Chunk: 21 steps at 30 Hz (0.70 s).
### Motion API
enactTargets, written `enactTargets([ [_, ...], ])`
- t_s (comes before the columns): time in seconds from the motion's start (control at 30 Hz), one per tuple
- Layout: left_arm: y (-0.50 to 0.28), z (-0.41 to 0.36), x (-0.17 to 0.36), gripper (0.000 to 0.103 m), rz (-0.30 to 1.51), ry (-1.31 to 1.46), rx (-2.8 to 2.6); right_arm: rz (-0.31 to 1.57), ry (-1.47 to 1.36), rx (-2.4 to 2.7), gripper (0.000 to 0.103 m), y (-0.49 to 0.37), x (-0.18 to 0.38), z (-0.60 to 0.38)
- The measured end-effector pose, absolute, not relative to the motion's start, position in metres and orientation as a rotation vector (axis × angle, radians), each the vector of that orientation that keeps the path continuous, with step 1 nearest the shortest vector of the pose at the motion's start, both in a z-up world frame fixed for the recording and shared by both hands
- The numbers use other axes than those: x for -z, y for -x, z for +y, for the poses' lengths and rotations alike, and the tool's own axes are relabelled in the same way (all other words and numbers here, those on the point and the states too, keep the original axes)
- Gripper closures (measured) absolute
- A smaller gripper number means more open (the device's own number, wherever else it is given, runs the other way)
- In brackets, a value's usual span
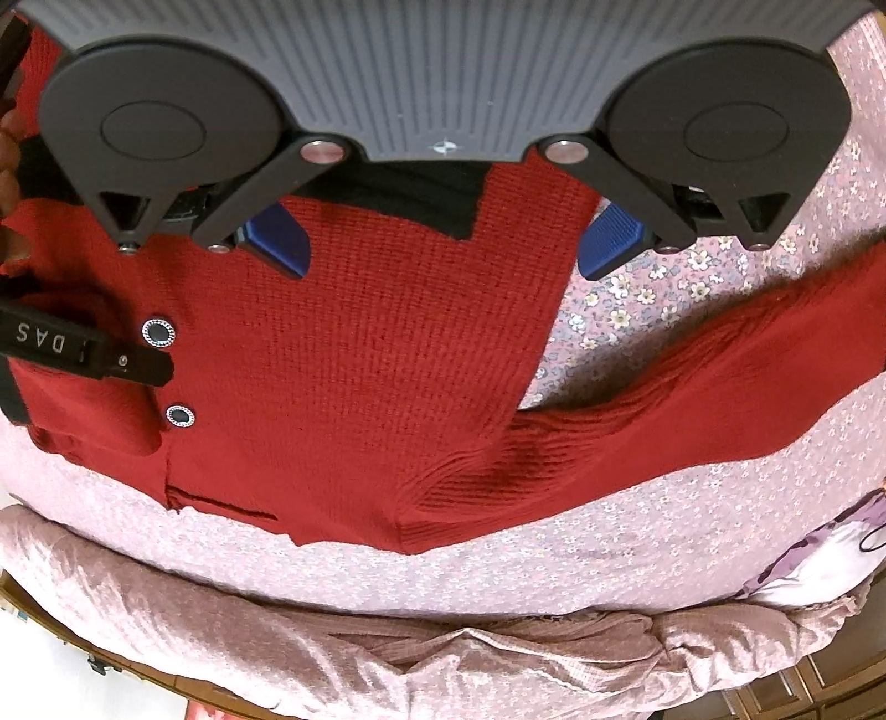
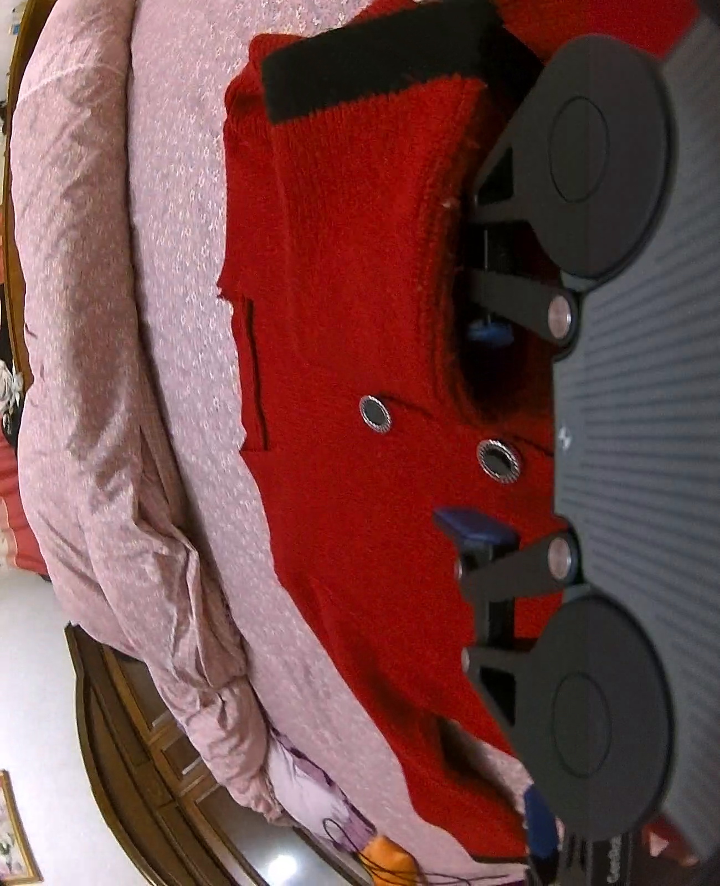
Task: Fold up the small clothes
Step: 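Carry the sleeve across the cardigan body and open the right tool, then move the left tool to the folded sleeve's black cuff and grasp it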
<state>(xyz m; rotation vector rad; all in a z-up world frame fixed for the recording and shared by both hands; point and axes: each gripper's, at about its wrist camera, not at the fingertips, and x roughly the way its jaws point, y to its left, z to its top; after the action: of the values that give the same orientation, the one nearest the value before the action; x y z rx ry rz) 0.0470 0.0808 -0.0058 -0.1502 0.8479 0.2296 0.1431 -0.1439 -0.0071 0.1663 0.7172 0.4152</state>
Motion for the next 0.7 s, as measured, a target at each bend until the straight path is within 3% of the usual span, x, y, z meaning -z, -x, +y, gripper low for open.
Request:
enactTargets([
  [0.7,-0.058,0.014,-0.021,0.000,0.795,0.000,-0.082,0.812,-0.266,-0.301,0.039,-0.091,-0.029,-0.220],
])
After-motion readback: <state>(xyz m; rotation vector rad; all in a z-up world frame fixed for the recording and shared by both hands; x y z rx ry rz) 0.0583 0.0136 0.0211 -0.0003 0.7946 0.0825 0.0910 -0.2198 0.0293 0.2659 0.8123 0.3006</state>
